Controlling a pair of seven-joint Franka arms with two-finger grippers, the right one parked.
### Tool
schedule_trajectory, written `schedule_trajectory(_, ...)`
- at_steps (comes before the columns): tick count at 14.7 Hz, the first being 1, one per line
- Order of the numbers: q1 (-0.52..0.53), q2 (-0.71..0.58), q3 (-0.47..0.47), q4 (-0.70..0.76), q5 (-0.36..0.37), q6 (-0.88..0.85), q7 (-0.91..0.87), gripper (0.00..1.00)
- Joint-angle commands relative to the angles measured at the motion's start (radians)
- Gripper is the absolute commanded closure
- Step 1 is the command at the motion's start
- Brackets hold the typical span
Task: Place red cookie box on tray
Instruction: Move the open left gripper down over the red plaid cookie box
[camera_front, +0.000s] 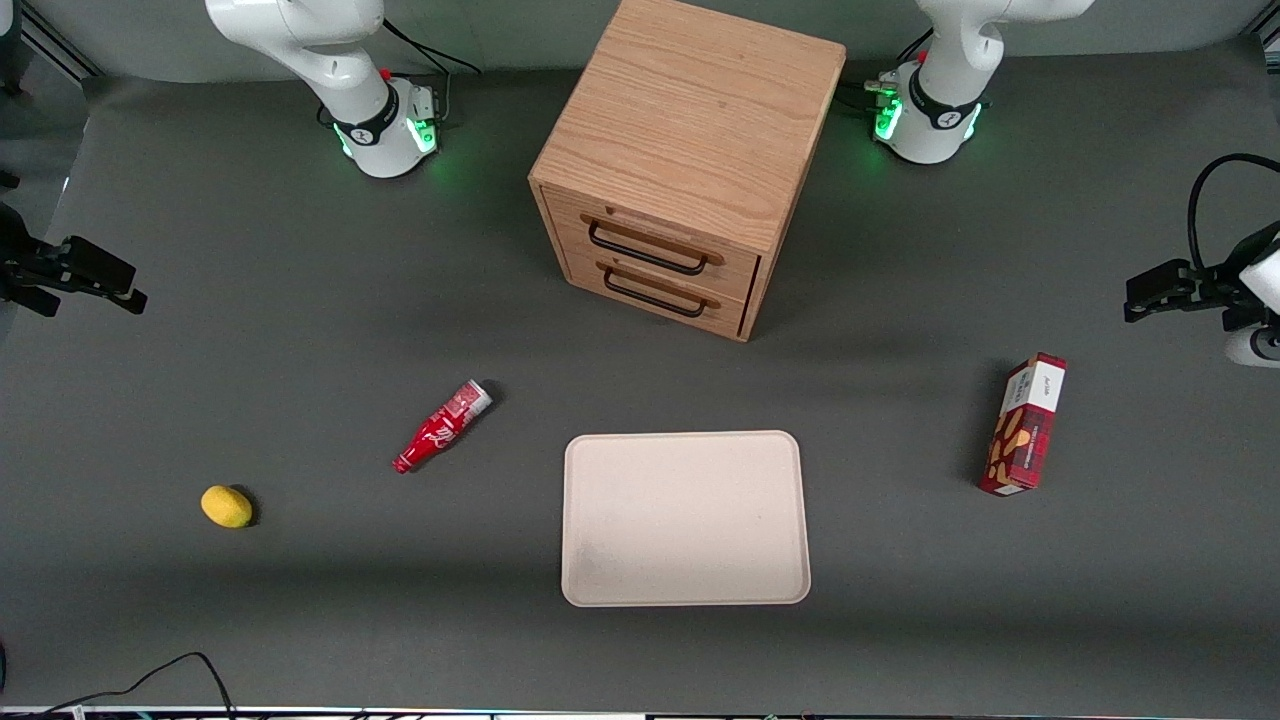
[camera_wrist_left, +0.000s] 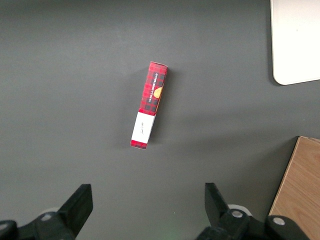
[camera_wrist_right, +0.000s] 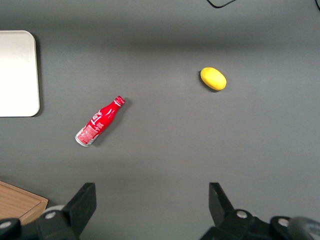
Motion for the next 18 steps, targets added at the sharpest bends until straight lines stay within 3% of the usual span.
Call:
schedule_trajectory(1, 0.005, 0.009, -0.007, 0.040, 0.009, -0.027, 0.010, 0.00)
schedule_trajectory(8, 0.007, 0.034, 0.002, 0.031, 0.012, -0.033, 0.056, 0.00)
schedule_trajectory(12, 0.036, 0.083, 0.000, -0.055, -0.001, 0.006, 0.072, 0.00)
schedule_trajectory(18, 0.054, 0.098, 0.002, -0.305, -0.001, 0.319, 0.159, 0.00)
